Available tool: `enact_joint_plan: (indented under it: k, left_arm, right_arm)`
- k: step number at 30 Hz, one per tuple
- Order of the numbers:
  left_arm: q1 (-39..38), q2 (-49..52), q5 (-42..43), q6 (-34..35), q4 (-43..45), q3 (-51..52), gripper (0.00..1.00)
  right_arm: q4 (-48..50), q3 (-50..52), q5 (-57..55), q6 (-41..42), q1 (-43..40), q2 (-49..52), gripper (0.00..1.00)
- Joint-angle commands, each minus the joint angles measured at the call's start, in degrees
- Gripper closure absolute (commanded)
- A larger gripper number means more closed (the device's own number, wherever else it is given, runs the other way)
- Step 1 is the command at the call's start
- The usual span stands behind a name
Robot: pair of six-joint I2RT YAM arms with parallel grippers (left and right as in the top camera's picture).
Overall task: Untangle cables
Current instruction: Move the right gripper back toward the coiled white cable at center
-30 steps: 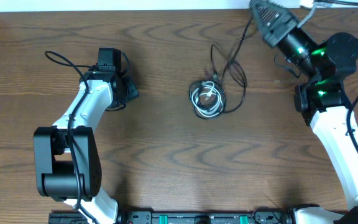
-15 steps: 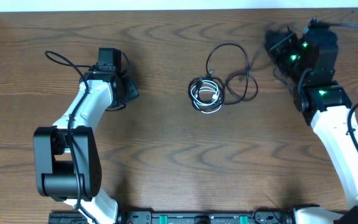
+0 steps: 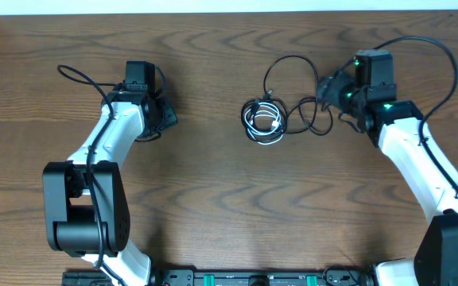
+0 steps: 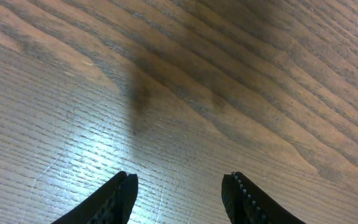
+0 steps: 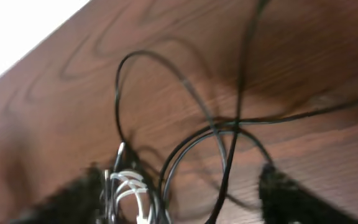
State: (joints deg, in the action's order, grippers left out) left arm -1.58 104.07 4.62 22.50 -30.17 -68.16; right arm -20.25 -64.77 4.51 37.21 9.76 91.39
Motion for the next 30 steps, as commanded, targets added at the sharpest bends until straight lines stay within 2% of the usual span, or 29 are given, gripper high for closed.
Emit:
enact_joint_plan:
  k: [1, 5, 11, 14, 18, 19, 20, 23, 25, 29, 30]
  left_arm:
    - [0.2, 0.5, 0.2, -0.3, -0.1, 0.3, 0.51]
    - [0.2, 0.5, 0.2, -0.3, -0.1, 0.3, 0.51]
    - [0.2, 0.5, 0.2, -0.3, -0.1, 0.3, 0.51]
    - [0.2, 0.5, 0.2, -0.3, -0.1, 0.3, 0.51]
    - [0.2, 0.5, 0.2, -0.3, -0.1, 0.3, 0.50]
    - [0.2, 0.5, 0.2, -0.3, -0.1, 0.3, 0.50]
    - [0.2, 0.5, 0.2, -0.3, -0.1, 0.3, 0.50]
    - [0.2, 0.5, 0.1, -0.3, -0.1, 0.3, 0.50]
    - [0.2, 0.5, 0.1, -0.3, -0.1, 0.3, 0.50]
    - [0.2, 0.5, 0.1, -0.3, -0.1, 0.3, 0.50]
    - [0.2, 0.5, 0.1, -0.3, -0.1, 0.3, 0.50]
  right_arm:
    - [-2.0, -3.1, 3.6, -3.2, 1.8, -1.7, 0.07]
    - [-13.8, -12.4, 3.0, -6.4, 4.4, -1.7, 0.01]
    - [-29.1, -22.6, -0.4, -12.4, 7.4, -1.4, 0.01]
    - [-28.5, -23.6, -0.6, -17.2, 9.0, -1.4, 0.01]
    - [-22.2, -22.4, -2.0, -16.0, 11.8, -1.1, 0.01]
    - [-19.3, -21.3, -2.0, -16.1, 12.8, -1.0, 0.05]
    - [-17.6, -20.5, -2.0, -16.3, 13.6, -0.9, 0.13]
    - [-12.4, -17.8, -2.1, -17.2, 16.3, 0.4, 0.76]
    - [-10.0, -16.6, -2.2, -17.2, 17.7, 1.6, 0.99]
    - [-8.3, -15.1, -3.1, -20.2, 20.5, 6.7, 0.97]
    - [-8.2, -15.2, -3.1, -20.2, 20.9, 8.0, 0.86]
